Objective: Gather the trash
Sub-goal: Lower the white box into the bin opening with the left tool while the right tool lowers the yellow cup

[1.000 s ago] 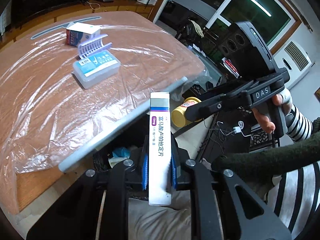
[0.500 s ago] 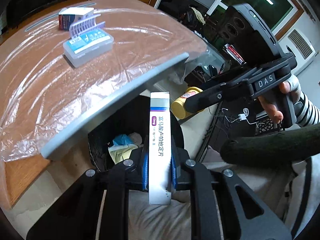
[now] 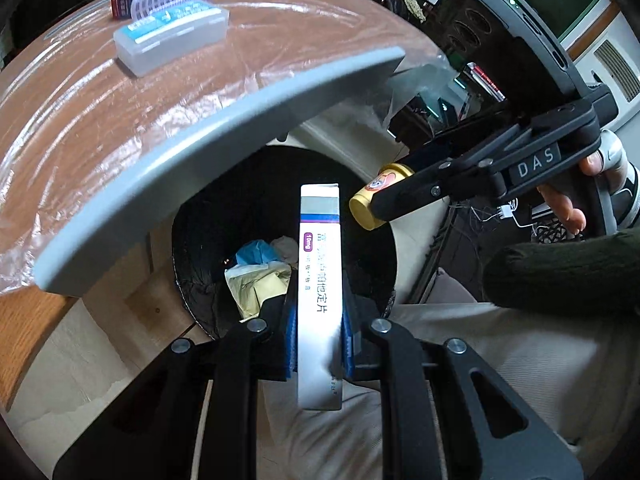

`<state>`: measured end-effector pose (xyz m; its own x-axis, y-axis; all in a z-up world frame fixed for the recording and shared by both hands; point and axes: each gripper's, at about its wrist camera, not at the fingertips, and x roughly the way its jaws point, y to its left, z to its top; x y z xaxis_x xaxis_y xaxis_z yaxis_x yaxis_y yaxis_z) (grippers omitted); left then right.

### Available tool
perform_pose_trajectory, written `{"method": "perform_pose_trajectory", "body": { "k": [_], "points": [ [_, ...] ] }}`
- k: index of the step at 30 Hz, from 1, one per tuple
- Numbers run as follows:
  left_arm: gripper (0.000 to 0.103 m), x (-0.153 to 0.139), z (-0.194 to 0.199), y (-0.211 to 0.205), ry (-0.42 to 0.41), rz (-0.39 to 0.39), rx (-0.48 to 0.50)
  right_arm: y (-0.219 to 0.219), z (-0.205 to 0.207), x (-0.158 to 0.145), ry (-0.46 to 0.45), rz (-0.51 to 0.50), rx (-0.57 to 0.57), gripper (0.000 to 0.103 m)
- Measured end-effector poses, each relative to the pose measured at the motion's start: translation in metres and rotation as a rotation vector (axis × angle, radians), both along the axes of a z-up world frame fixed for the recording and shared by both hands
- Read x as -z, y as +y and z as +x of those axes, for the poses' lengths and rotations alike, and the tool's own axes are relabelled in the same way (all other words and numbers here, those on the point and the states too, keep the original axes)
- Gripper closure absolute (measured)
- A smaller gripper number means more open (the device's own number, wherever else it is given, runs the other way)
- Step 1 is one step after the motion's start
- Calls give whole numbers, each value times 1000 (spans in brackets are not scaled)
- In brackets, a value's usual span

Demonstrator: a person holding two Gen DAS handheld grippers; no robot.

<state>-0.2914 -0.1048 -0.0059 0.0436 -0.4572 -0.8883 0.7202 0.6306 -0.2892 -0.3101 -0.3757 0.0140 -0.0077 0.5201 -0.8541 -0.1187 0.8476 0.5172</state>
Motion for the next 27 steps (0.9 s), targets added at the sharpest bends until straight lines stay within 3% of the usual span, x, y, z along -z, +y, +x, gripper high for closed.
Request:
{"method": "perform_pose_trajectory", "body": {
  "k": [27],
  "points": [
    [84, 60, 15, -17, 1, 126, -17, 12, 6, 50, -7, -201, -47, 57]
  ]
}}
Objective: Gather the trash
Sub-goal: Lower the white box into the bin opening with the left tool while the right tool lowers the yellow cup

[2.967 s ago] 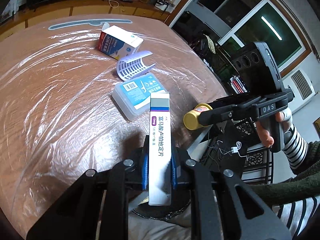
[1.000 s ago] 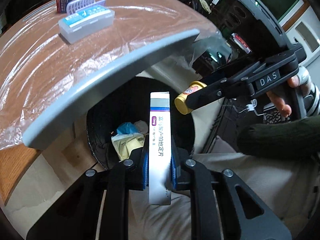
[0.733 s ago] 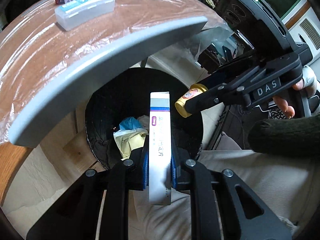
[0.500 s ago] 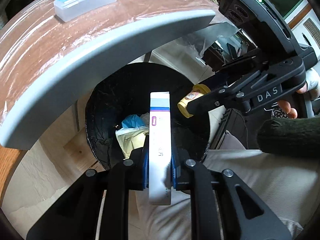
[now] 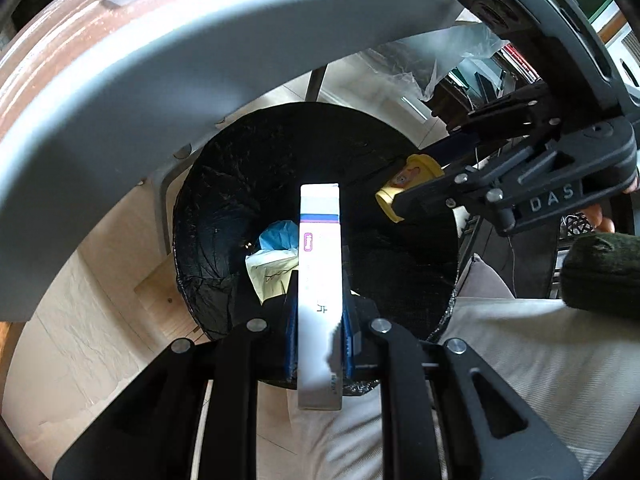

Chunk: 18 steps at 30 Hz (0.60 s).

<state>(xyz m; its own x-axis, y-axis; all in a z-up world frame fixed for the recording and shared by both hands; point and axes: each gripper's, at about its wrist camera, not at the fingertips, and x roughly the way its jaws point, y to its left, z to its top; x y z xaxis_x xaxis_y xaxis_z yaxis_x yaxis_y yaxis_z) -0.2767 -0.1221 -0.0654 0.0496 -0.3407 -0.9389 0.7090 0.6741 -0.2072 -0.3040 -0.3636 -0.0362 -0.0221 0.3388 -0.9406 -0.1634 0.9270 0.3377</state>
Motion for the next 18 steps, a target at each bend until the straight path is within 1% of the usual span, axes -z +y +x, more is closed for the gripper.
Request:
{"method": "perform_pose_trajectory", "body": {
  "k": [5, 18],
  "points": [
    [84, 2, -1, -3, -2, 9, 7, 3, -3, -2, -29, -32, -18, 57],
    [84, 2, 2, -4, -9, 5, 1, -2, -2, 0, -23, -31, -4, 57]
  ]
}}
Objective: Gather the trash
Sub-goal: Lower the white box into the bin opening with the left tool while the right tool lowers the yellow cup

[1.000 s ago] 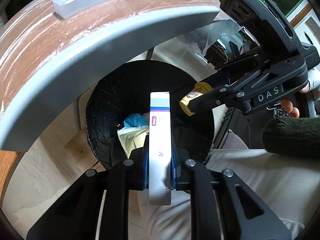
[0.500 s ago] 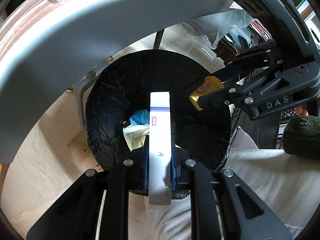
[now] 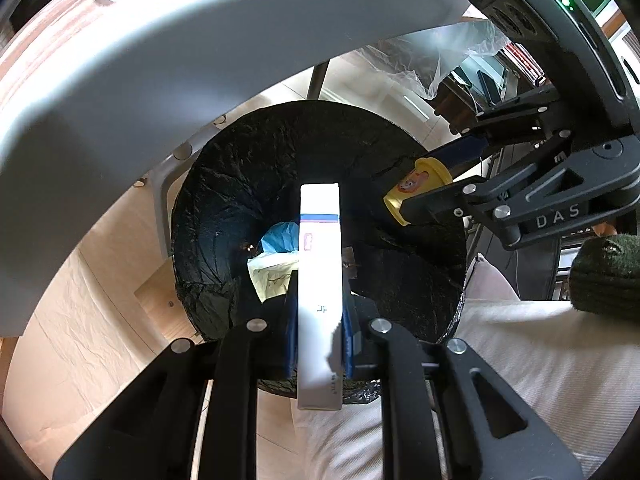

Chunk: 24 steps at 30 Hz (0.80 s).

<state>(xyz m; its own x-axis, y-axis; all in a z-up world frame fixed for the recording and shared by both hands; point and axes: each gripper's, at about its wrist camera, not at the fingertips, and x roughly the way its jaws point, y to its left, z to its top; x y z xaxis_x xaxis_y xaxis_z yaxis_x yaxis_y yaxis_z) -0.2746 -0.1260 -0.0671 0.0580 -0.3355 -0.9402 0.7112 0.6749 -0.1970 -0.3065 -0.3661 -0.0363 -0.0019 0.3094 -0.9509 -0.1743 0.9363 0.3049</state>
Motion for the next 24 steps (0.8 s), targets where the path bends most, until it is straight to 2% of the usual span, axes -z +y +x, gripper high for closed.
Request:
{"method": "perform_pose_trajectory", "body": {
  "k": [24],
  "points": [
    [84, -6, 7, 12, 5, -21, -40, -9, -8, 4, 1, 7, 52, 57]
  ]
}}
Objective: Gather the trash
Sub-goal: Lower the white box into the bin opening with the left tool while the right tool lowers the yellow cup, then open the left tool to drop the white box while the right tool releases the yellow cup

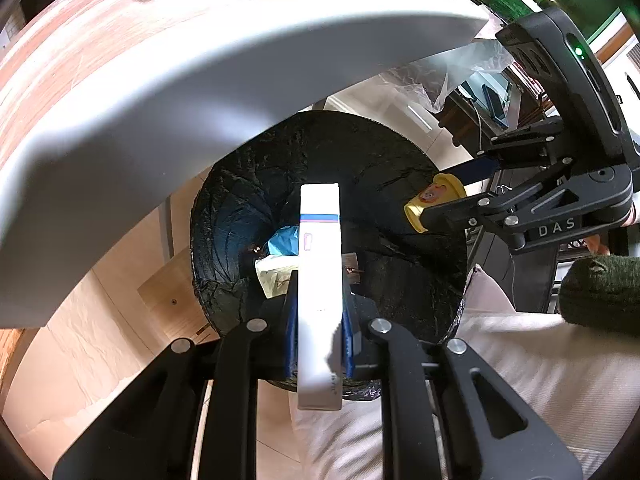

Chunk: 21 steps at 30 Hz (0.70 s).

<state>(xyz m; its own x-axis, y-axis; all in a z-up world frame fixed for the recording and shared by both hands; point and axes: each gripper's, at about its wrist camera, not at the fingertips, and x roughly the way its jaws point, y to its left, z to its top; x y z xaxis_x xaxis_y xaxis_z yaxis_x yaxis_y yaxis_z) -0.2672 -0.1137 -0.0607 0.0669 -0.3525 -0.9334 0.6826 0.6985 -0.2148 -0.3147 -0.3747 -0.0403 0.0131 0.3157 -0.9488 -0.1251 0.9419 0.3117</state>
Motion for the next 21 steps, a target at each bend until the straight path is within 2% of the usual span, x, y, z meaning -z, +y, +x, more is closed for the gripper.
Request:
{"method": "perform_pose_trajectory", "body": {
  "k": [21],
  "points": [
    [84, 1, 4, -11, -5, 12, 13, -1, 3, 0, -15, -14, 22, 57]
  ]
}}
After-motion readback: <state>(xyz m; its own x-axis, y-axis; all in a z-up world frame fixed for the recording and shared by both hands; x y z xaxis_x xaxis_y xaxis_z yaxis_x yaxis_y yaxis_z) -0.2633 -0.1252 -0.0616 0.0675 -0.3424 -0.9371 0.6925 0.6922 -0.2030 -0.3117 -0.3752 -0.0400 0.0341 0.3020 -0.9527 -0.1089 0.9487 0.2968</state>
